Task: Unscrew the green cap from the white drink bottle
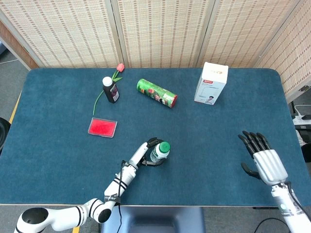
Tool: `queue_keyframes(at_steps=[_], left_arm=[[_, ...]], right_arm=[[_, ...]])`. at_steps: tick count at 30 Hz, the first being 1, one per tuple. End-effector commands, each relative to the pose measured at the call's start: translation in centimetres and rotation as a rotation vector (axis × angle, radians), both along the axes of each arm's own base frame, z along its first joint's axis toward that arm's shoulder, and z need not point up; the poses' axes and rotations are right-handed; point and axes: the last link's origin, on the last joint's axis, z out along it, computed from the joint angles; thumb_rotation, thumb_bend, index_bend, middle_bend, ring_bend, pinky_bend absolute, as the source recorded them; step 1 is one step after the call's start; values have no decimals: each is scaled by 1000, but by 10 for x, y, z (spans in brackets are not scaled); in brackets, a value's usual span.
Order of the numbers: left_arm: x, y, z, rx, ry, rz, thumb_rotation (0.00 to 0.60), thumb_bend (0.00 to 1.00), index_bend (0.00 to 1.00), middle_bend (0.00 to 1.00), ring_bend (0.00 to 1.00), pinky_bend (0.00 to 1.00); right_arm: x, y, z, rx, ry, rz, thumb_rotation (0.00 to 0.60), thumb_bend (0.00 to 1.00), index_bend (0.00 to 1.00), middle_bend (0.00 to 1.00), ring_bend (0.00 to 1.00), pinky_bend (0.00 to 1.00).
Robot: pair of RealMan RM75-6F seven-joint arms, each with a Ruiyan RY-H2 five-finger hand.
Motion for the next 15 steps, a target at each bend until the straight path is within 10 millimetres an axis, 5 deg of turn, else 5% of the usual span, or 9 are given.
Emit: queue_keyframes(at_steps=[1, 6, 15], left_arm=[[1, -3, -2, 16, 13, -1, 600, 645, 671, 714, 246, 43], [5, -4, -4, 17, 19, 14, 600, 651, 674, 723, 255, 44], [6, 3, -3, 6, -18, 63, 600, 666, 684, 738, 266, 44]], right_arm=[[37, -24, 0, 87, 39, 94, 600, 253, 76, 0, 0, 0], [79, -44, -3, 215, 65, 155, 600, 261, 176, 0, 0, 0], [128, -61, -16, 324, 119, 215, 600, 276, 207, 0, 0, 0]])
